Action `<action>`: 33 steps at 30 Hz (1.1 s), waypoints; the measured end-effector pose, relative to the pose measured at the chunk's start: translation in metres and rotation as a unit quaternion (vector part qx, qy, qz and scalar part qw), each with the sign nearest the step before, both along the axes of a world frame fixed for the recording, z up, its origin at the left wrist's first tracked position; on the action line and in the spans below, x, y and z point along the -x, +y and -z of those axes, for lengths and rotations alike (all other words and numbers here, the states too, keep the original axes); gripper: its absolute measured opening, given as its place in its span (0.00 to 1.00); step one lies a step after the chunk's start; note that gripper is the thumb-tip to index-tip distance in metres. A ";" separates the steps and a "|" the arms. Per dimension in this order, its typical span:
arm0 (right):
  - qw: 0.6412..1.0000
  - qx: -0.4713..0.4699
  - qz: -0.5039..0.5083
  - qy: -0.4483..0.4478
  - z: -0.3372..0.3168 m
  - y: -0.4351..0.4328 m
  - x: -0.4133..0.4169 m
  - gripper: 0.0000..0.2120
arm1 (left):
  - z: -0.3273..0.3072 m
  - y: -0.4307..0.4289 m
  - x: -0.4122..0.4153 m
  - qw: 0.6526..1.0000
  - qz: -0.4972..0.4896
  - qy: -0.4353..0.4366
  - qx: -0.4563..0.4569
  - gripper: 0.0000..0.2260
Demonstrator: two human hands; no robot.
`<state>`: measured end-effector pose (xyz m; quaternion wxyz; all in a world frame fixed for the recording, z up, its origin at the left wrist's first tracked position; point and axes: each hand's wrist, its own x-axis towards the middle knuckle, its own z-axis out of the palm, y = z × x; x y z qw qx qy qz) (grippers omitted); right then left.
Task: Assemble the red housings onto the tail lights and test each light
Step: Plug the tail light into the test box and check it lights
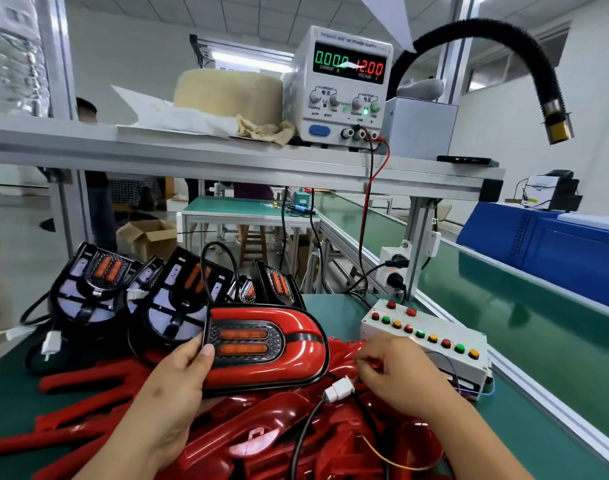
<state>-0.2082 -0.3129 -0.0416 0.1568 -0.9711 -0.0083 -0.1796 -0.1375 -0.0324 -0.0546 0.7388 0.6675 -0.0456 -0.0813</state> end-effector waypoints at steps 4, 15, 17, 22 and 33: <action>0.999 -0.017 0.029 -0.017 -0.001 -0.001 -0.002 0.09 | 0.003 -0.004 0.001 1.000 0.002 -0.017 -0.025 0.12; 0.981 0.089 0.146 0.093 0.002 -0.009 -0.039 0.17 | 0.007 -0.002 0.004 0.995 -0.040 -0.052 -0.080 0.13; 0.971 0.117 0.157 0.136 0.001 -0.011 -0.048 0.26 | 0.006 -0.003 0.005 0.994 -0.050 -0.059 -0.081 0.13; 0.957 0.105 0.190 0.191 -0.003 -0.013 -0.066 0.33 | 0.005 -0.004 0.006 0.993 -0.060 -0.051 -0.089 0.15; 0.947 0.120 0.215 0.207 0.011 -0.014 -0.079 0.38 | 0.012 -0.002 -0.001 0.984 -0.070 -0.070 -0.146 0.15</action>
